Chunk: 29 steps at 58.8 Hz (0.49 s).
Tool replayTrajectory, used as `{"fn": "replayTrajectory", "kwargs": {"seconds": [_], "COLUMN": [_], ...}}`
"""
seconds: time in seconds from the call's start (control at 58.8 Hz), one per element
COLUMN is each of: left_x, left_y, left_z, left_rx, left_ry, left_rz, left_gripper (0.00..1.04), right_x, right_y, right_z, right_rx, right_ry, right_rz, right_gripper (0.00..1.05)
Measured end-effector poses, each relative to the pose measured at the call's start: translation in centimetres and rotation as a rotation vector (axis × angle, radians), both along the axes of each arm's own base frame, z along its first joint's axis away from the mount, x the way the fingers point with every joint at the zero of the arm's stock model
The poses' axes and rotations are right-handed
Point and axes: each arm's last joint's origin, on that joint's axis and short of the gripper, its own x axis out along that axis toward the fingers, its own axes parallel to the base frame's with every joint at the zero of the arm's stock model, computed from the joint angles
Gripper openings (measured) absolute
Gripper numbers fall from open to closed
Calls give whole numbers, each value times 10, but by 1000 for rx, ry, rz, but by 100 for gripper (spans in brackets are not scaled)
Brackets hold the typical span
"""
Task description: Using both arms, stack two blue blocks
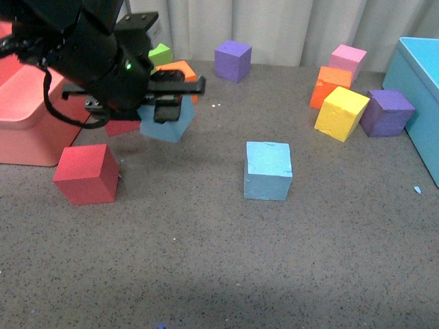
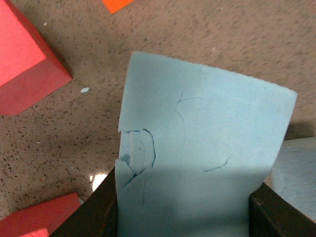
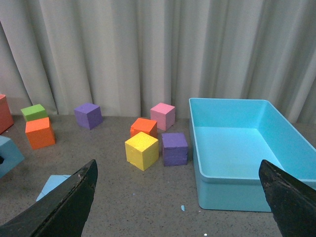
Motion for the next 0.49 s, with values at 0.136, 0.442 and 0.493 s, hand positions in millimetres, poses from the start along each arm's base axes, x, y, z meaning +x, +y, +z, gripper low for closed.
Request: {"fn": "replayTrajectory", "kwargs": {"seconds": [0.136, 0.442, 0.493], "left_x": [-7, -26, -28], "left_y": [-27, -93, -100], "left_z": [16, 26, 25], "left_rx": [-12, -13, -24], "left_ry": [-35, 11, 19], "left_rz": [21, 95, 103], "left_gripper": [43, 41, 41], "right_x": [0, 0, 0], "right_y": [0, 0, 0], "right_z": [0, 0, 0], "right_rx": [0, 0, 0], "right_ry": [0, 0, 0], "right_rz": [0, 0, 0], "right_gripper": [95, 95, 95]}}
